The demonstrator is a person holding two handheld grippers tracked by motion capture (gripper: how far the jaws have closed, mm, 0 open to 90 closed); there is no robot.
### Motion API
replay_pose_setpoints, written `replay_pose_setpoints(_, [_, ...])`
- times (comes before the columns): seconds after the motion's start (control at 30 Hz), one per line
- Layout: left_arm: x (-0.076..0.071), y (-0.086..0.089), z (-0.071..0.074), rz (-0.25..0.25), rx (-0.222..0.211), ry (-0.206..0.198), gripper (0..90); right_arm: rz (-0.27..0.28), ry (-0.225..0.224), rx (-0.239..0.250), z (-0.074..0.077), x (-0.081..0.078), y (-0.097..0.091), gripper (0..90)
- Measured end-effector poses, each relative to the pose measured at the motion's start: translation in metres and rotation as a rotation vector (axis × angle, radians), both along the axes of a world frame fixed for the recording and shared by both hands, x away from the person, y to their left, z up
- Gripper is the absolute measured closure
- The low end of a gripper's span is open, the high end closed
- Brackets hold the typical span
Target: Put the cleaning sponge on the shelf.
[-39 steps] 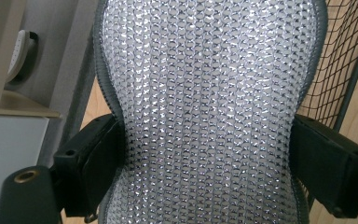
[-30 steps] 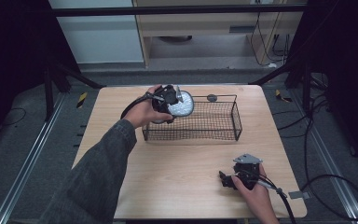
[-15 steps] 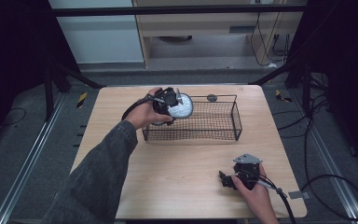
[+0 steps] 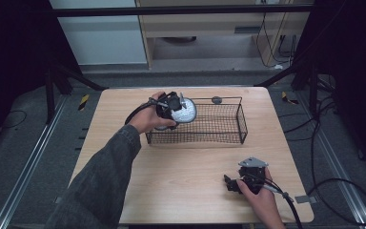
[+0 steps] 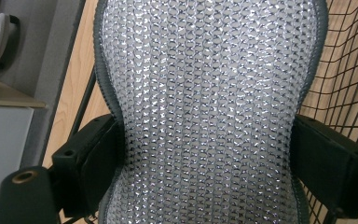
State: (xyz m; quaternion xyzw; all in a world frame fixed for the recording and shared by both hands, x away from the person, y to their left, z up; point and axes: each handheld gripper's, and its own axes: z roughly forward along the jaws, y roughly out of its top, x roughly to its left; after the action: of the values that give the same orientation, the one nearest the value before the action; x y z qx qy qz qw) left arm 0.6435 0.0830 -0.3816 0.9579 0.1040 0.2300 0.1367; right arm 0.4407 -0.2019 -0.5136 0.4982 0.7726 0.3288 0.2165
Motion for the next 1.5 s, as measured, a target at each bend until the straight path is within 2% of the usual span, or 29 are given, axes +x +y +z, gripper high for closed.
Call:
replay_pose_setpoints(0.1, [0.001, 0.001, 0.0, 0.01, -0.009, -0.008, 10.8, 0.0, 0.0, 0.0, 0.0, 0.0, 0.0, 0.4])
replay_pose_setpoints(0.2, [0.003, 0.002, 0.0, 0.026, -0.04, -0.014, 7.1, 0.0, 0.0, 0.0, 0.0, 0.0, 0.0, 0.4])
replay_pose_setpoints(0.27, [0.004, 0.002, 0.0, 0.036, -0.056, -0.003, 4.4, 0.0, 0.0, 0.0, 0.0, 0.0, 0.0, 0.4])
replay_pose_setpoints(0.4, [0.004, 0.001, -0.003, 0.044, -0.056, 0.026, 2.2, 0.0, 0.0, 0.0, 0.0, 0.0, 0.0, 0.4])
replay_pose_setpoints(0.47, [0.004, 0.001, -0.003, 0.046, -0.054, 0.014, 3.8, 0.0, 0.0, 0.0, 0.0, 0.0, 0.0, 0.4])
replay_pose_setpoints(0.5, [0.004, 0.001, -0.004, 0.055, -0.058, 0.027, 3.7, 0.0, 0.0, 0.0, 0.0, 0.0, 0.0, 0.4])
replay_pose_setpoints(0.63, [0.003, 0.001, -0.002, 0.052, -0.059, 0.024, 5.7, 0.0, 0.0, 0.0, 0.0, 0.0, 0.0, 0.4])
replay_pose_setpoints(0.7, [0.002, 0.001, -0.001, 0.048, -0.065, 0.016, 9.8, 0.0, 0.0, 0.0, 0.0, 0.0, 0.0, 0.4])
replay_pose_setpoints(1.5, [-0.008, 0.0, 0.006, 0.033, -0.097, -0.01, 12.5, 0.0, 0.0, 0.0, 0.0, 0.0, 0.0, 0.4])
